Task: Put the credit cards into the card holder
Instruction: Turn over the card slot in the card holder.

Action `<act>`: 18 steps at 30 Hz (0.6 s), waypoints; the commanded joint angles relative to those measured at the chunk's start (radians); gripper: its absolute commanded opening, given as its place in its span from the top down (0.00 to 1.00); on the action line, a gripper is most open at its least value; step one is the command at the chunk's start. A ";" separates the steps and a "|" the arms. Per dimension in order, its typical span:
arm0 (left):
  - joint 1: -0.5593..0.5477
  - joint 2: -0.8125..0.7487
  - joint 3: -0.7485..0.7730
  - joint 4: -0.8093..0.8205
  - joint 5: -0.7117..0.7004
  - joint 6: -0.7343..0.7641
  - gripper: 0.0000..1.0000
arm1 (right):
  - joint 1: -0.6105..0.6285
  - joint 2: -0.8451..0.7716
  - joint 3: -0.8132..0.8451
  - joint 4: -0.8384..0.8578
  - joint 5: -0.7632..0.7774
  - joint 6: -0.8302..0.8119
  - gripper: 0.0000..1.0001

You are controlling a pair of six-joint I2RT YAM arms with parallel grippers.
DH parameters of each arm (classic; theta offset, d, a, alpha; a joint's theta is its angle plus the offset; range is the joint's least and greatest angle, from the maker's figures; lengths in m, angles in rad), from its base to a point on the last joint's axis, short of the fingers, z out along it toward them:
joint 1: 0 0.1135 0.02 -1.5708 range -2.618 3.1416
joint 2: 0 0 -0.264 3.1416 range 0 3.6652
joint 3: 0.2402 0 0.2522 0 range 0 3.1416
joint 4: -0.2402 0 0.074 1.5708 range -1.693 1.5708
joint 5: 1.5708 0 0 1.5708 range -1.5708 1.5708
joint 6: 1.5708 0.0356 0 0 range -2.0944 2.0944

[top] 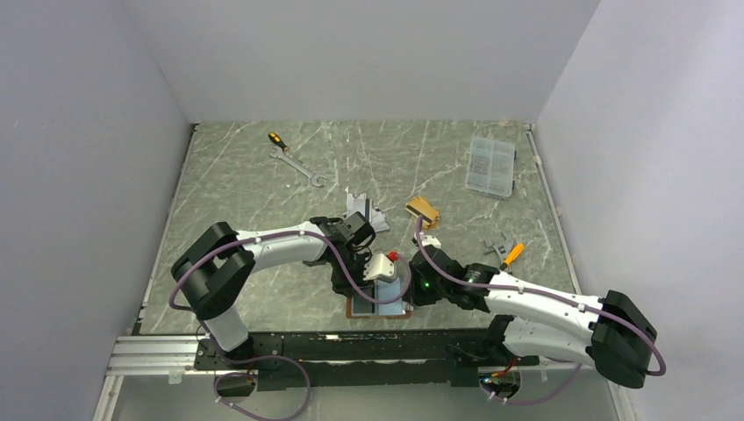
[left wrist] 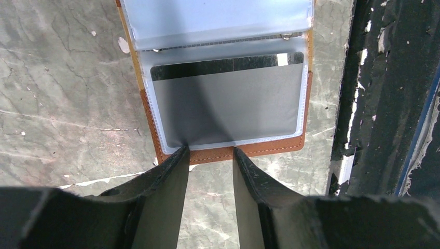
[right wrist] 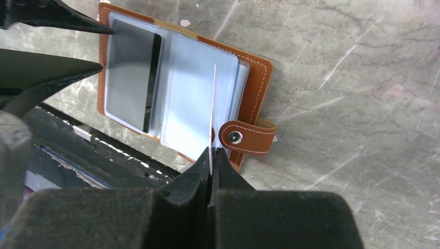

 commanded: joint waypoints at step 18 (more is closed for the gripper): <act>-0.003 0.016 0.015 0.001 -0.022 0.022 0.59 | 0.005 0.000 -0.045 0.120 -0.023 0.036 1.00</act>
